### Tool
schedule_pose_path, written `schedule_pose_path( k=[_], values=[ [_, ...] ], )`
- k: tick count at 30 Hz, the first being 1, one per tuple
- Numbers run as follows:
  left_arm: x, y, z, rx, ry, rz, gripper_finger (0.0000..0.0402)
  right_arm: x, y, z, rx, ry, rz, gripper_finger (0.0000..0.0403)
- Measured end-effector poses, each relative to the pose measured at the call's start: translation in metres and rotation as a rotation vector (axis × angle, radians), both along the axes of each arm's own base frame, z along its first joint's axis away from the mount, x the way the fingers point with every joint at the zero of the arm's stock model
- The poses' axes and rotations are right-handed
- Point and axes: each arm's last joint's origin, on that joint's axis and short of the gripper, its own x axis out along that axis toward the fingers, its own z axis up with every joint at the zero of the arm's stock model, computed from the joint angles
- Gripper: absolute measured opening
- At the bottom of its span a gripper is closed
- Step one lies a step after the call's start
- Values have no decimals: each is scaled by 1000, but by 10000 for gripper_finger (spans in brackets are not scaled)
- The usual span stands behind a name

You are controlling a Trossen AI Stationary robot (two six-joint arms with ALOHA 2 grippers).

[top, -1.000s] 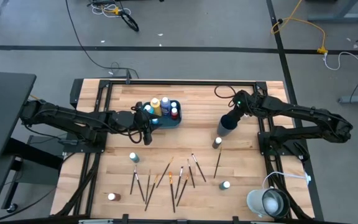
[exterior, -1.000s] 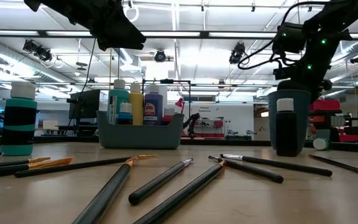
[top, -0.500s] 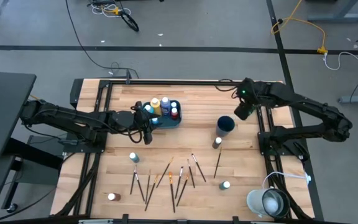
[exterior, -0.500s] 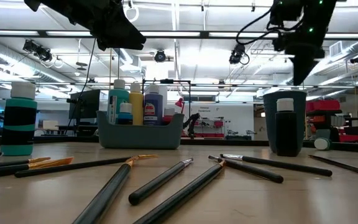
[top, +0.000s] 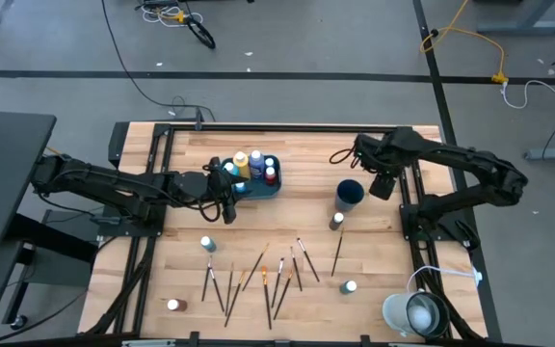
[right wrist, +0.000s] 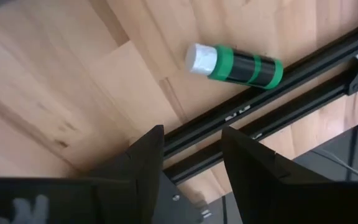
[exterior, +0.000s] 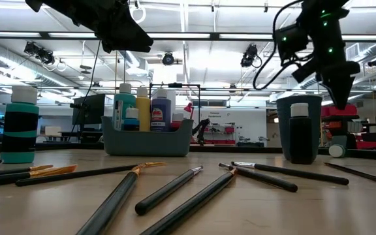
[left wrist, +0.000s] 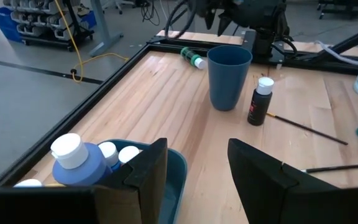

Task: Pick & Place Paint Supplies
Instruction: Put the green paint bottle into the blue bin

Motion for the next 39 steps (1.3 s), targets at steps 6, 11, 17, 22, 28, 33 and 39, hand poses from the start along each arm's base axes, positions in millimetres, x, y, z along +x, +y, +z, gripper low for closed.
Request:
schedule_pose_path(
  k=[6, 11, 17, 22, 28, 33, 39],
  values=[
    [0, 0, 0, 3, 1, -1, 179, 12, -8, -14, -15, 37, 9, 165],
    [0, 0, 0, 6, 2, -2, 179, 17, -13, -25, -22, 113, 17, 165],
    [0, 0, 0, 8, 4, -3, 179, 23, -18, -39, -28, 218, 29, 165],
    [0, 0, 0, 10, 7, -4, 179, 24, -21, -46, -25, 254, 7, 165],
    [0, 0, 0, 10, 8, -4, 179, 20, -22, -44, -25, 265, -13, 165],
    [0, 0, -1, 9, 10, -6, 179, 15, -28, -44, -20, 274, -63, 165],
    [0, 0, -1, 7, 12, -6, 179, 13, -35, -45, -20, 249, -85, 165]
  ],
)
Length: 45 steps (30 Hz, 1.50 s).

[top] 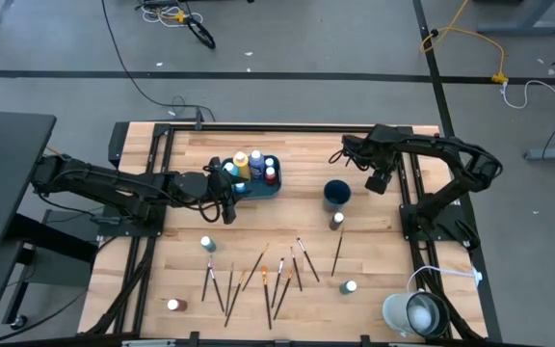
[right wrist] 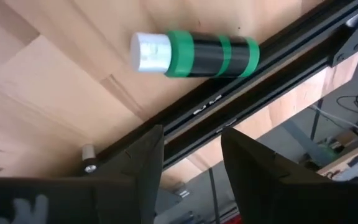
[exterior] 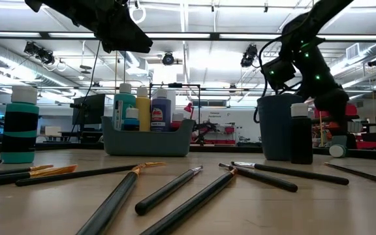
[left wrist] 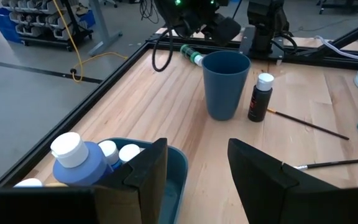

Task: Pick & Place Paint Supplies
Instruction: Put the green paint bottle into the blue bin

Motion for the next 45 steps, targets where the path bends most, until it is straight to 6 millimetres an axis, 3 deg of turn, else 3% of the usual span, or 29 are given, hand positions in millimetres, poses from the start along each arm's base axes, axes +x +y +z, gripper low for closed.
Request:
schedule_pose_path(
  k=[6, 15, 36, 45],
  values=[
    [0, 0, 0, 6, 2, -2, 179, 1, -1, -18, 19, -70, 70, 165],
    [0, 0, 0, 23, 7, -9, 179, -17, 9, -45, 26, 54, 155, 165],
    [0, 0, 0, 22, 7, -8, 179, -5, 2, -51, 88, -25, 457, 165],
    [0, 0, 0, 22, 8, -8, 179, -10, 5, -68, 53, -11, 547, 165]
  ],
)
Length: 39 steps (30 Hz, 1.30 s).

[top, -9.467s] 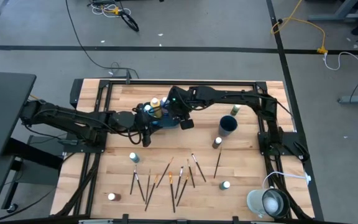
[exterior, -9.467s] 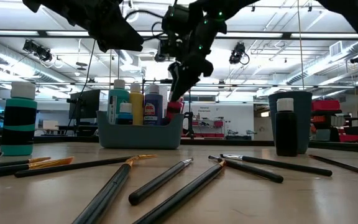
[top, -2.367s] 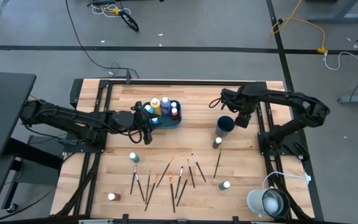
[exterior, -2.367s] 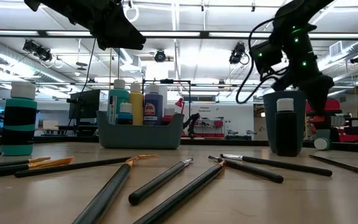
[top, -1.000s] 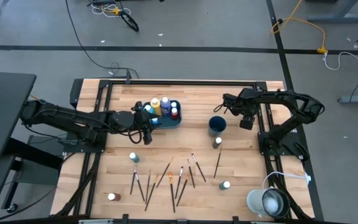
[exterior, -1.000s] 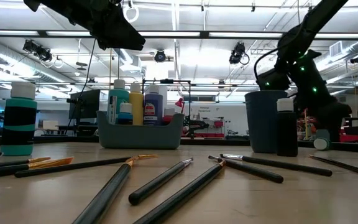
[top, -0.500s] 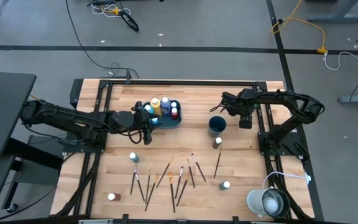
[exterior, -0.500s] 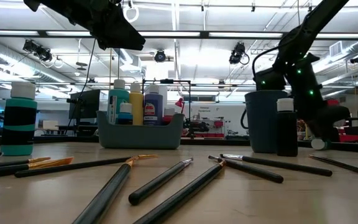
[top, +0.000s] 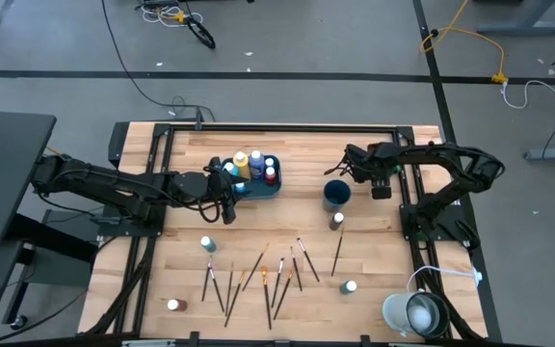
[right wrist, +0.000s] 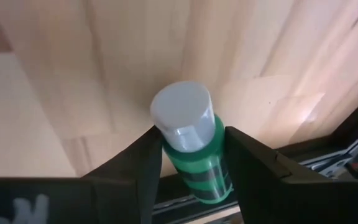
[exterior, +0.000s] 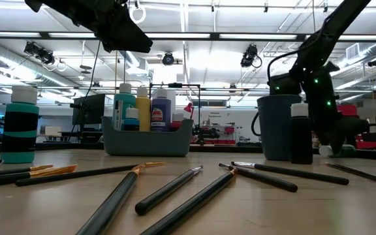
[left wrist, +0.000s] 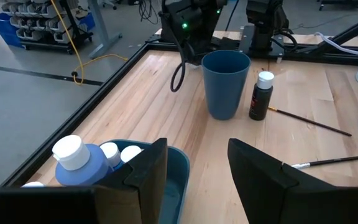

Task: Pick & Place Paint Supplies
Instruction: Put the green paint bottle into the blue bin

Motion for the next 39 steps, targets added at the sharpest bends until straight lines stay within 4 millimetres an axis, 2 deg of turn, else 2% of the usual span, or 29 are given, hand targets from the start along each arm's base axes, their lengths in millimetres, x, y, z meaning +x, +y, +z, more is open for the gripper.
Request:
schedule_pose_path(
  k=[11, 24, 28, 33, 39],
  values=[
    [0, 0, 0, 7, 2, -3, 179, 5, -4, -2, -32, -85, -42, 165],
    [0, 0, 0, 7, 2, -3, 179, 7, -4, -1, -28, -126, -93, 145],
    [0, 0, 0, 3, 0, -1, 179, 11, -5, 6, 3, -165, -138, 144],
    [0, 0, 0, 3, 0, -1, 179, 23, -9, 25, 63, -334, -204, 143],
    [0, 0, 0, -3, -2, 1, 179, 27, -10, 36, 57, -429, -251, 143]
  ],
)
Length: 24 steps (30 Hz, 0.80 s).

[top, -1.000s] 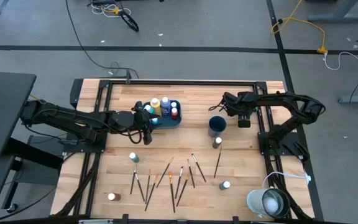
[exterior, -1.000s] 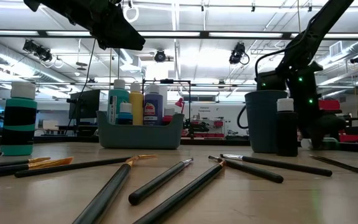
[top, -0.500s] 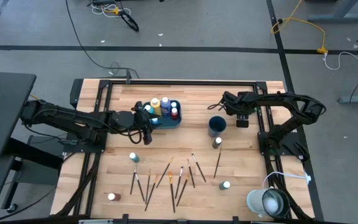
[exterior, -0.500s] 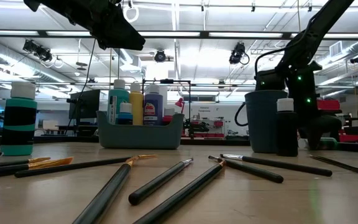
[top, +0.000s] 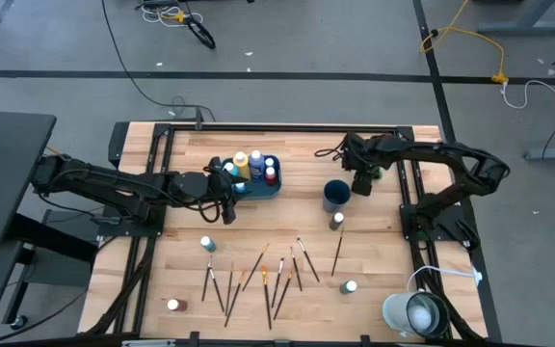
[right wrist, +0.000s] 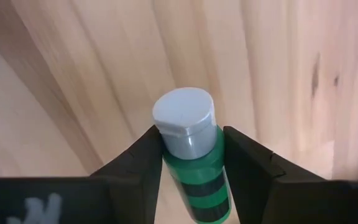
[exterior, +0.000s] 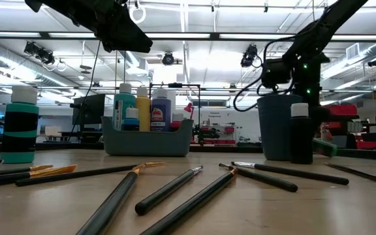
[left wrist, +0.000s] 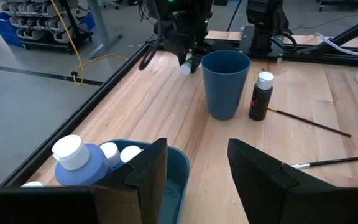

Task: Pick & Place Paint Supplies
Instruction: Put the green paint bottle into the blue bin

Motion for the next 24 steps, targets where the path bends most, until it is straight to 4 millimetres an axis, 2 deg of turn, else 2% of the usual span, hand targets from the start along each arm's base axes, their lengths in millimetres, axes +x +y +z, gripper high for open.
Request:
schedule_pose_path(
  k=[7, 21, 24],
  values=[
    [0, 0, 0, 0, -1, 0, 179, 6, -3, 19, -83, -197, -26, 144],
    [0, 0, 0, -1, -5, 0, 179, 44, -18, 61, -148, -890, -48, 147],
    [0, 0, 0, -1, -5, 0, 179, 50, -19, 69, -188, -976, -25, 148]
  ],
)
